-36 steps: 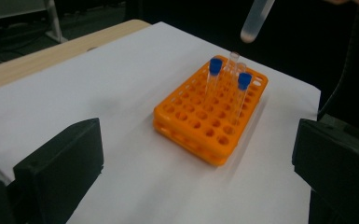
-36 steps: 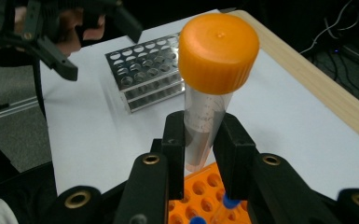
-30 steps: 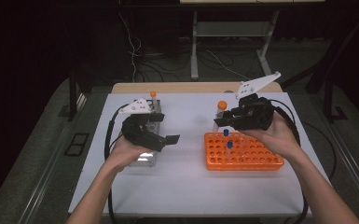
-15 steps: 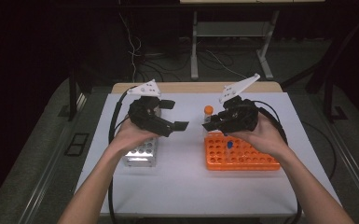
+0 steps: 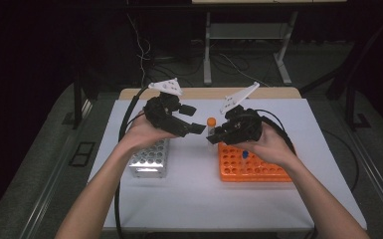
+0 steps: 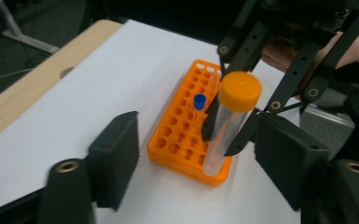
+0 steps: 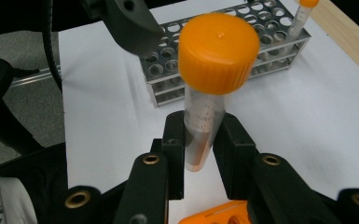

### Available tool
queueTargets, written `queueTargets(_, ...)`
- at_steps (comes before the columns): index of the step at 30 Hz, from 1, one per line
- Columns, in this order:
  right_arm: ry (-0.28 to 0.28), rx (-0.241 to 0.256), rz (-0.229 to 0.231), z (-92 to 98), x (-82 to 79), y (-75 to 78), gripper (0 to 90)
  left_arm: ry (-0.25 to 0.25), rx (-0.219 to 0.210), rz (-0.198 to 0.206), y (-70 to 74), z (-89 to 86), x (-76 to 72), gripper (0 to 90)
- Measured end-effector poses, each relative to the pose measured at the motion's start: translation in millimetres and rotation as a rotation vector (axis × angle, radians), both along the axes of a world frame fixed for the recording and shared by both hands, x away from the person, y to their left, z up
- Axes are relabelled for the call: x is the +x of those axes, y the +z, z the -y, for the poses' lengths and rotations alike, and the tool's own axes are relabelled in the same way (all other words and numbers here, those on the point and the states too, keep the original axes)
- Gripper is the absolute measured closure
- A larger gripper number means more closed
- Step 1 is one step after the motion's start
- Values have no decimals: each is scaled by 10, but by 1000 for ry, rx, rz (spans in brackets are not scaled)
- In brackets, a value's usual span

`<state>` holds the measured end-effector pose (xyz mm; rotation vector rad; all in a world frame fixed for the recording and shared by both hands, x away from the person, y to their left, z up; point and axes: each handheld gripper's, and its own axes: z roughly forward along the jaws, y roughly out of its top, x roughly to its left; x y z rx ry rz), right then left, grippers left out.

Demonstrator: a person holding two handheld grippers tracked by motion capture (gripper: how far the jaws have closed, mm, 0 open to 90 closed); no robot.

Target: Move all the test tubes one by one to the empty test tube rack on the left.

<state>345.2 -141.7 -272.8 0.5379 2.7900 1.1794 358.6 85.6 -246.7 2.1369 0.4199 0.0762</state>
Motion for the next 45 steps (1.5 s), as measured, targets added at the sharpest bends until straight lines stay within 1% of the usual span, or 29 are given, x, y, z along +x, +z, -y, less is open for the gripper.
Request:
queueTargets(3,9,-7,-2,-43,19,-32,741,-31,37,-3,1,46,15,365)
queueTargets(5,14,-12,-3,-72,30,-54,741,-53,57,-3,3,70,28,406)
queueTargets(7,20,-16,-6,-100,40,-77,741,-73,74,-10,2,95,39,450)
queueTargets(11,30,-28,-14,-160,53,-120,740,-100,111,-16,-12,145,54,550)
queueTargets(14,32,-33,-18,-192,65,-148,740,-123,130,-26,-29,158,71,622)
queueTargets(17,37,-34,-17,-207,77,-178,740,-140,151,-40,-54,165,83,667)
queueTargets(21,37,-32,-25,-224,86,-217,740,-145,169,-48,-69,167,94,687)
queueTargets(23,34,-30,-25,-230,85,-228,739,-147,169,-51,-71,164,104,689)
queueTargets(27,24,-18,-22,-220,88,-226,731,-145,168,-48,-49,163,114,691)
queueTargets(28,20,-14,-21,-213,87,-219,722,-143,176,-43,-39,164,116,691)
queueTargets(29,14,-6,-23,-201,87,-209,692,-140,180,-41,-30,166,122,692)
queueTargets(32,1,9,-13,-156,82,-172,638,-137,190,-40,4,166,137,692)
queueTargets(34,-10,18,-7,-120,77,-149,611,-131,188,-38,31,160,148,692)
queueTargets(38,-38,35,-2,-27,71,-101,528,-113,190,-30,81,128,193,692)
queueTargets(40,-64,52,-1,32,60,-71,468,-98,193,-27,104,95,228,692)
queueTargets(42,-86,73,1,102,53,-40,413,-76,186,-27,124,52,266,692)
queueTargets(43,-98,85,6,138,52,-27,377,-65,184,-24,133,26,292,692)
queueTargets(44,-117,92,9,176,49,-14,322,-55,182,-21,140,1,318,692)
queueTargets(45,-143,98,16,213,42,-1,278,-40,179,-22,143,-24,342,692)
